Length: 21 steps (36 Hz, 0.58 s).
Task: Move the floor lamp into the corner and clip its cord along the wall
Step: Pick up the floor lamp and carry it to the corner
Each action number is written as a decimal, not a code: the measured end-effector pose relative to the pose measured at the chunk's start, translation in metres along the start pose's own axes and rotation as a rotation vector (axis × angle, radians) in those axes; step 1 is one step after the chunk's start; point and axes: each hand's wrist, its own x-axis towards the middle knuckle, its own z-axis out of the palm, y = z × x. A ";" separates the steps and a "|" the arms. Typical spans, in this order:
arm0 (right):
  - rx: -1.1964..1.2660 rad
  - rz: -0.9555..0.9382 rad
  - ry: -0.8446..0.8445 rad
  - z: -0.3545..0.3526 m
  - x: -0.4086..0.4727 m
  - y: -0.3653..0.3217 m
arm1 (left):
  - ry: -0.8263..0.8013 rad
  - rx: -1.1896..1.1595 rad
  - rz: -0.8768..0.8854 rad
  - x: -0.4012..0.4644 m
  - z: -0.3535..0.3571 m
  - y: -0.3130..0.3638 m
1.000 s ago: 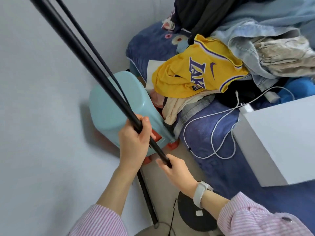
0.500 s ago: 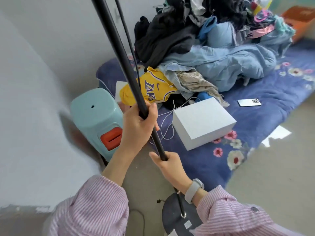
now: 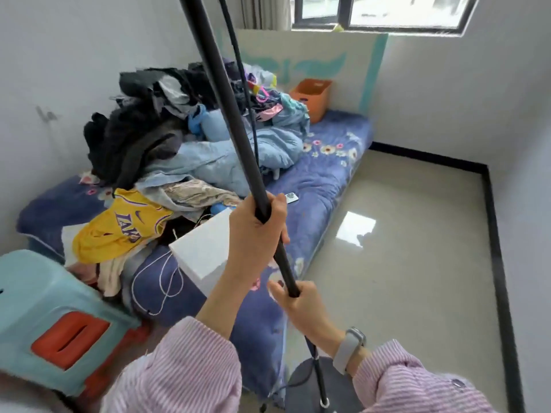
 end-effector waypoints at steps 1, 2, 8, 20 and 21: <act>-0.006 0.006 0.037 -0.020 0.001 0.002 | -0.023 -0.017 0.012 0.000 0.021 0.003; -0.012 0.008 0.069 -0.040 0.001 0.003 | -0.045 -0.030 0.028 0.001 0.041 0.005; 0.007 0.019 0.182 -0.139 0.014 0.010 | -0.178 -0.112 0.017 0.017 0.145 0.013; -0.048 0.137 0.421 -0.276 0.121 0.041 | -0.375 -0.203 -0.008 0.111 0.313 -0.032; -0.051 0.144 0.433 -0.288 0.135 0.044 | -0.390 -0.215 -0.008 0.124 0.328 -0.038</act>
